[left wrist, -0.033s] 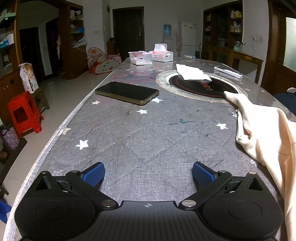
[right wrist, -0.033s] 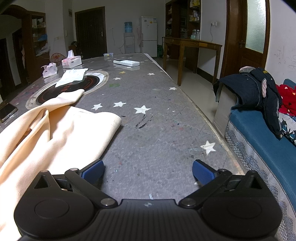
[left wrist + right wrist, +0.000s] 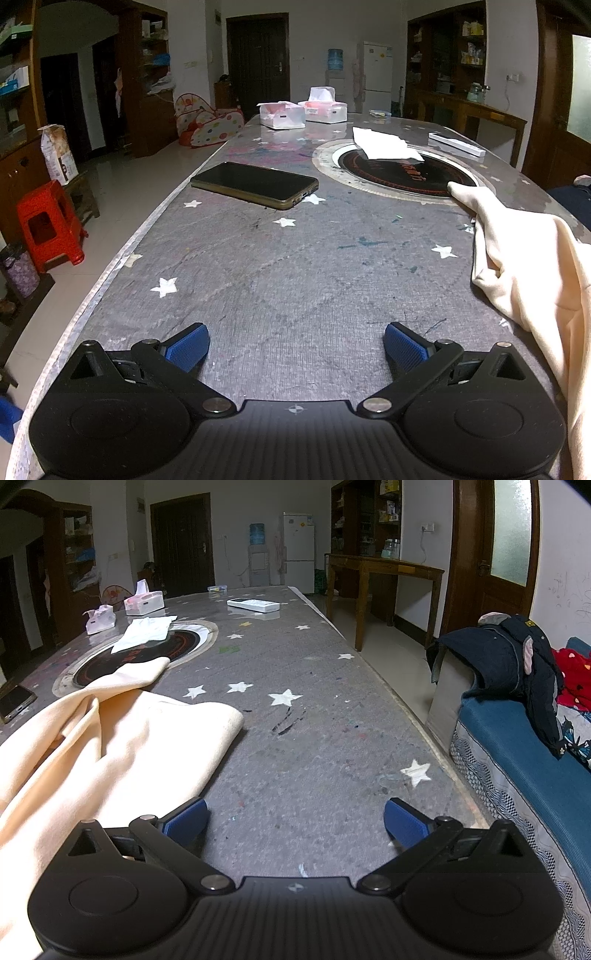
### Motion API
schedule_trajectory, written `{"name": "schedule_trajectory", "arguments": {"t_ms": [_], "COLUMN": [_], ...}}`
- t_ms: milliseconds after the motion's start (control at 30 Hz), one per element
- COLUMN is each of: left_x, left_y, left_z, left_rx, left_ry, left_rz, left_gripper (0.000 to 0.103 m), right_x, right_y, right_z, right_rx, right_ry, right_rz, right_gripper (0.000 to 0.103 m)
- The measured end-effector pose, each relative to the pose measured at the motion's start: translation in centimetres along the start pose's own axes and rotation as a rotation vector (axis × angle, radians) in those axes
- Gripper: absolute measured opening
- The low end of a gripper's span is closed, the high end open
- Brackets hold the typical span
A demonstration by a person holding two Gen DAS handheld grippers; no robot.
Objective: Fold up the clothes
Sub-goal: 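Move both grippers toward the crumpled cream shirt lying on the table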
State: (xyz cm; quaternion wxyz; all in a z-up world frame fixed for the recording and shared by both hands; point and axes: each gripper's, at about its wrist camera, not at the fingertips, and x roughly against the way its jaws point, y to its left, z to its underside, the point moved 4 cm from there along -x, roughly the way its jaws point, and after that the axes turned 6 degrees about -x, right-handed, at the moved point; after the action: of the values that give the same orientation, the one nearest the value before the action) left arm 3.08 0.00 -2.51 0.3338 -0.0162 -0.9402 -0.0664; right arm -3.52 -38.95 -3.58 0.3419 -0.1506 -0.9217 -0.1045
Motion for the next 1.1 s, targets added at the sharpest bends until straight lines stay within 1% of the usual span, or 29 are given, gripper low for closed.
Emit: {"name": "schedule_trajectory", "arguments": {"t_ms": [200,300,400,767,933,1100], "left_x": [0.4,0.7,0.8,2.4,3.0,3.8], "left_y": [-0.5,-0.6,-1.0,-1.7,-2.7,-4.2], "left_z": [0.2,0.4,0.9,1.9,2.0,2.1], "left_rx": [0.007,0.002,-0.018,-0.017,-0.019,-0.031], "left_ry": [0.011,0.013,0.008,0.027,0.046,0.071], "left_rz": [0.003,0.012,0.050,0.061,0.069,0.110], "left_gripper": [0.103,0.103,0.103,0.103,0.103,0.103], "right_x": [0.1,0.5,0.8,1.5,1.8,2.4], "right_y": [0.1,0.1,0.0,0.2,0.3,0.7], "right_z": [0.3,0.3,0.5,1.1,1.3,1.8], "right_rx": [0.006,0.006,0.006,0.022,0.033,0.049], "right_ry": [-0.031,-0.024,-0.024,0.000,0.001,0.005], "right_rz": [-0.004,-0.005,-0.015,-0.040,-0.051,-0.077], "right_gripper": [0.103,0.103,0.103,0.103,0.103,0.103]}}
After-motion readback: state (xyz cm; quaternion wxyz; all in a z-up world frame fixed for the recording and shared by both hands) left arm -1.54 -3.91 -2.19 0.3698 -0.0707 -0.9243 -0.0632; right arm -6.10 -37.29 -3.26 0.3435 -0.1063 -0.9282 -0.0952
